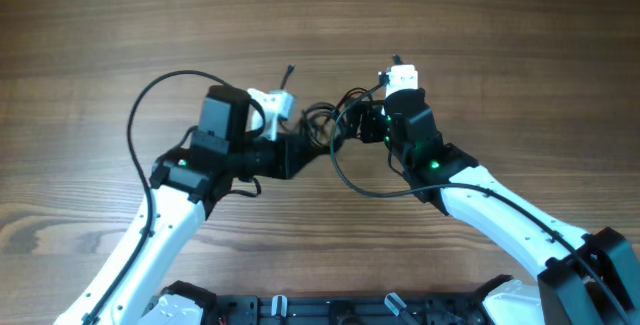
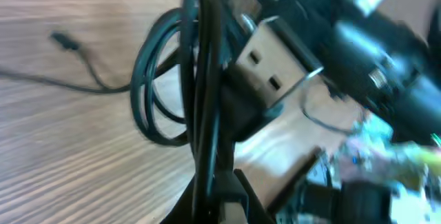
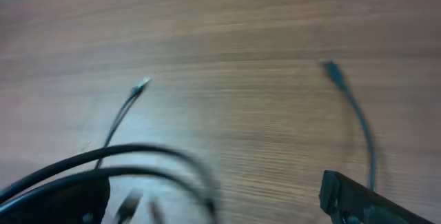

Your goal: Untangle cables

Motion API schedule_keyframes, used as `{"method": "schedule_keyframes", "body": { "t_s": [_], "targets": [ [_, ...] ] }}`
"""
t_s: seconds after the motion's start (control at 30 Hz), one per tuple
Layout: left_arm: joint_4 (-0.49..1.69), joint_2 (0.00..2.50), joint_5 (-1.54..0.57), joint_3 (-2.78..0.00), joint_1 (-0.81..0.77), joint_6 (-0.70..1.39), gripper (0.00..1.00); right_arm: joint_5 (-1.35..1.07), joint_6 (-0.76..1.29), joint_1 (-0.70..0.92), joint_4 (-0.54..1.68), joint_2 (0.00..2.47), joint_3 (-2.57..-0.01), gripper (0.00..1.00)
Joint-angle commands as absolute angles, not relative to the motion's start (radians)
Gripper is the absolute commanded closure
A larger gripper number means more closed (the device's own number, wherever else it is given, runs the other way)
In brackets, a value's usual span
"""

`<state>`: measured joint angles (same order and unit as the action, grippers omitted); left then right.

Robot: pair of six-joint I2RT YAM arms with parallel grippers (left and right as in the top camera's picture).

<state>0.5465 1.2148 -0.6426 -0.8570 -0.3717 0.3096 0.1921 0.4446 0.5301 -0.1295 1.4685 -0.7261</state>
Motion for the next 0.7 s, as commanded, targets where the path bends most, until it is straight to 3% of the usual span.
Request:
{"method": "schedule_keyframes", "body": {
  "t_s": [0.0,0.17,0.3,0.53,0.67],
  "targets": [
    [0.598,1.188,-0.744,-0.854,-0.418,0.194,0.96,0.349,0.709,0.462,-0.076,1.484,-0.726,0.0],
    [0.751,1.147,-0.744,-0.854,-0.416,0.077,0.96,0.189,0.753,0.291,-0.059,1.484,-0.726,0.0],
    [0.748,1.085,-0.738,-0.854,-0.411,0.056,0.96,0.189,0.73,0.207,0.023,1.484,-0.726,0.01],
    [0.706,1.037,-0.591,-0.854,-0.315,0.063,0.96,0.19,0.74,0.179,0.166,1.484,-0.726,0.0],
    [0.697,1.037,-0.448,-0.854,-0.235,0.198,0.96,0.2,0.898,0.154,0.281,1.484,-0.726,0.0]
  ]
}}
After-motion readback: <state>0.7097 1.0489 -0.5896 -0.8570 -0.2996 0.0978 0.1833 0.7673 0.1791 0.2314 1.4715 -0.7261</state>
